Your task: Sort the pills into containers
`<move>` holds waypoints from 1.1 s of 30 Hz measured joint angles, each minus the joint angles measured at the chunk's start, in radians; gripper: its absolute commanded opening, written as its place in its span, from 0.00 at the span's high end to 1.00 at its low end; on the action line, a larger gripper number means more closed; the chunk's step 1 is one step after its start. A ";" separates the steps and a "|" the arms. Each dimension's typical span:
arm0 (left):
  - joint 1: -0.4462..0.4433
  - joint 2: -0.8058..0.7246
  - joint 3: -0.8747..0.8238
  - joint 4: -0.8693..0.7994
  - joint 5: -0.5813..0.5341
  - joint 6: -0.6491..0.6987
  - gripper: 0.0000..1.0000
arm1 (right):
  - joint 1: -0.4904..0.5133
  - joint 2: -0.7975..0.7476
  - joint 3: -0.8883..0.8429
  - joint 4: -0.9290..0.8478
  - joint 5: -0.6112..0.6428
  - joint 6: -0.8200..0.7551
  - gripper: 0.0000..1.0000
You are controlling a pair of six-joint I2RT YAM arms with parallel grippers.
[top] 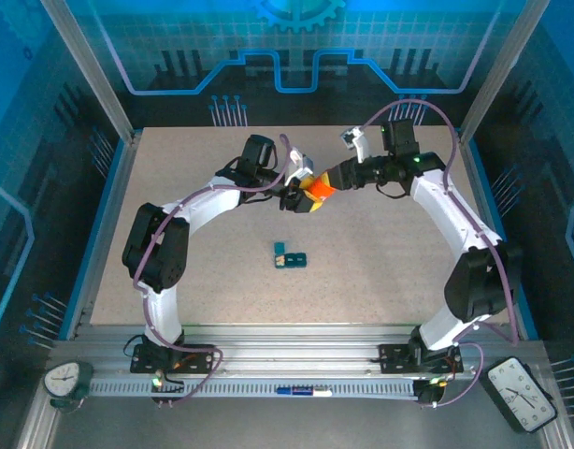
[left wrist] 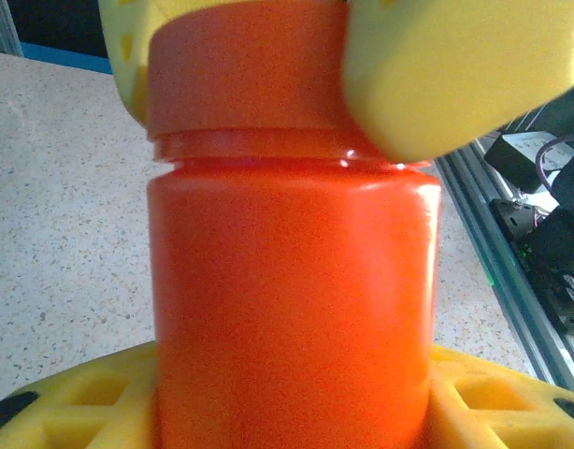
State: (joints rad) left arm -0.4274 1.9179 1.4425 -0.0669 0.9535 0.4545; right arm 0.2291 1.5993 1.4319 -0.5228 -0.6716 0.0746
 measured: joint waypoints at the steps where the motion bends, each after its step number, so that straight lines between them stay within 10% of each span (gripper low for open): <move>1: 0.000 0.000 -0.002 0.000 -0.005 0.000 1.00 | 0.000 -0.007 -0.020 0.026 0.002 0.034 0.61; 14: -0.008 -0.014 -0.130 0.150 -0.078 -0.017 1.00 | 0.041 -0.111 -0.295 0.329 0.180 0.556 0.62; 33: -0.040 -0.085 -0.285 0.457 -0.296 -0.017 1.00 | 0.129 -0.156 -0.306 0.373 0.463 0.800 0.63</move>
State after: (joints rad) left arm -0.4679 1.8328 1.1572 0.3901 0.6579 0.4377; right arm 0.3584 1.4429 1.1255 -0.1501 -0.2085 0.8742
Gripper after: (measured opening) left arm 0.518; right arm 0.456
